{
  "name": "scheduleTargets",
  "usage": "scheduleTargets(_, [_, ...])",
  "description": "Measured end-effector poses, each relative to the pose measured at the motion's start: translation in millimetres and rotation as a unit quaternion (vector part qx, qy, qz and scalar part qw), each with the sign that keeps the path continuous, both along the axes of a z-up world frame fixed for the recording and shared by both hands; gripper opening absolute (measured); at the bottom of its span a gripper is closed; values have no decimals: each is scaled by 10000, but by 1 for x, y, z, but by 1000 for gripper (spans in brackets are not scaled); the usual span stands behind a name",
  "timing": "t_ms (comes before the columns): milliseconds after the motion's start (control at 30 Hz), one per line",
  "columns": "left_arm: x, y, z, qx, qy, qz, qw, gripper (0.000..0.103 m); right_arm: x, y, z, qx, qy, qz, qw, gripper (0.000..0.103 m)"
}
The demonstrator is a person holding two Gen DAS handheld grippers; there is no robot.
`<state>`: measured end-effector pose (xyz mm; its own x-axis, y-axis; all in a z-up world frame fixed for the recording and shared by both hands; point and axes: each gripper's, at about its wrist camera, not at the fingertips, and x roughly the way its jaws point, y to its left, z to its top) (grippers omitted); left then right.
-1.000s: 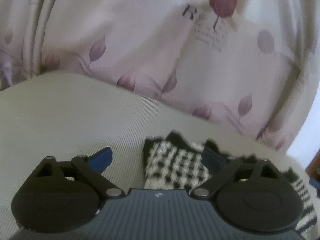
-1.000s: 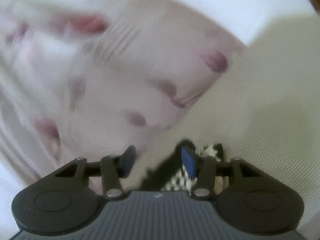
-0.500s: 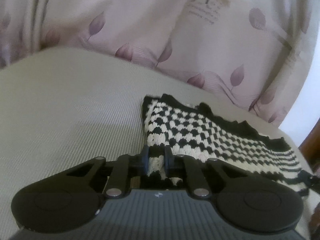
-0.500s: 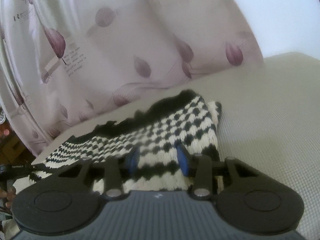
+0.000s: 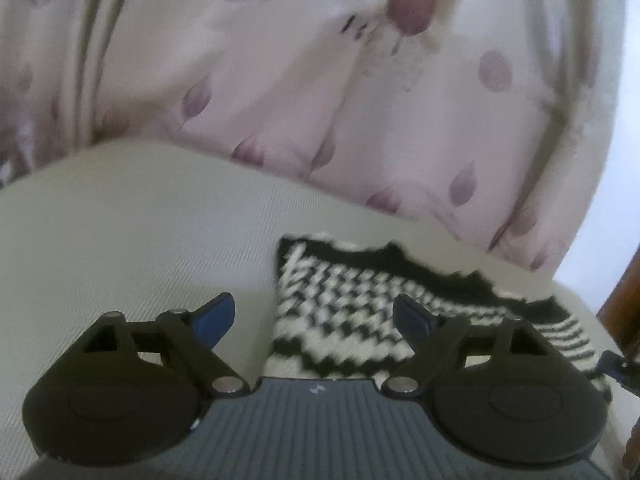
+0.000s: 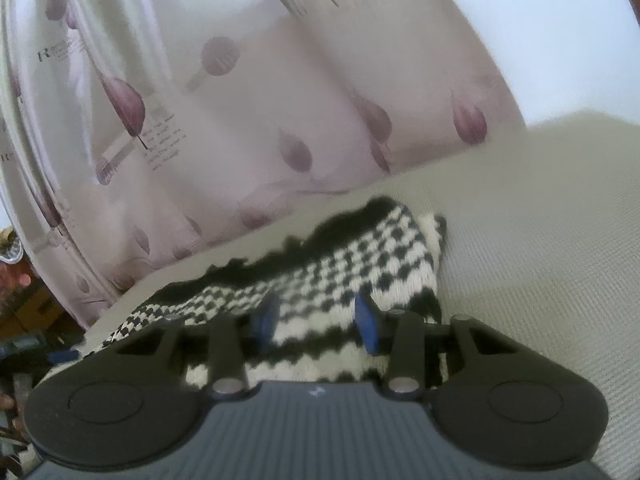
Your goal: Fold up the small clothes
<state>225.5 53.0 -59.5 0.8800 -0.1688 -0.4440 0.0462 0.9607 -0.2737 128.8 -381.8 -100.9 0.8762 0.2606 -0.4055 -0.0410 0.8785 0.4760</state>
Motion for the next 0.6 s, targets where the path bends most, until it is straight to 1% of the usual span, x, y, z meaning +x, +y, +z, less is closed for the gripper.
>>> scheduleTargets(33, [3, -6, 2, 31, -28, -93, 9999, 81, 1, 0, 3, -83, -18, -5, 10000, 41])
scheduleTargets(67, [6, -12, 3, 44, -33, -182, 9998, 77, 3, 0, 4, -133, -18, 10, 9999, 41])
scheduleTargets(100, [11, -19, 3, 63, -25, -306, 9995, 71, 5, 0, 5, -160, 9, 21, 9999, 41])
scheduleTargets(133, [17, -26, 2, 116, -11, -409, 9991, 68, 8, 2, 5, -225, 67, 47, 9997, 41])
scheduleTargets(167, [24, -34, 0, 188, 15, -512, 9985, 60, 11, 4, 6, -368, 127, 99, 9992, 41])
scheduleTargets(233, [37, -45, -6, 311, 70, -671, 9972, 58, 14, 11, 5, -721, 233, 193, 9969, 41])
scheduleTargets(267, [44, -49, -10, 390, 120, -670, 9969, 58, 15, 14, 3, -873, 353, 225, 9953, 40])
scheduleTargets(300, [48, -51, -15, 460, 182, -615, 9969, 58, 16, 16, -1, -1103, 548, 248, 9921, 38])
scheduleTargets(367, [58, -50, -24, 541, 372, -455, 9968, 58, 12, 20, -6, -1430, 608, 341, 9873, 37])
scheduleTargets(433, [62, -45, -30, 616, 441, -266, 9968, 61, 7, 22, -7, -1624, 644, 333, 9841, 37])
scheduleTargets(500, [63, -42, -34, 660, 431, -179, 9967, 70, 5, 22, -8, -1729, 664, 331, 9821, 37])
scheduleTargets(533, [63, -42, -35, 736, 393, -145, 9964, 71, 5, 23, -9, -1740, 675, 320, 9819, 37])
scheduleTargets(600, [60, -48, -38, 1050, 342, -10, 9939, 88, 6, 26, -10, -1877, 701, 309, 9792, 37])
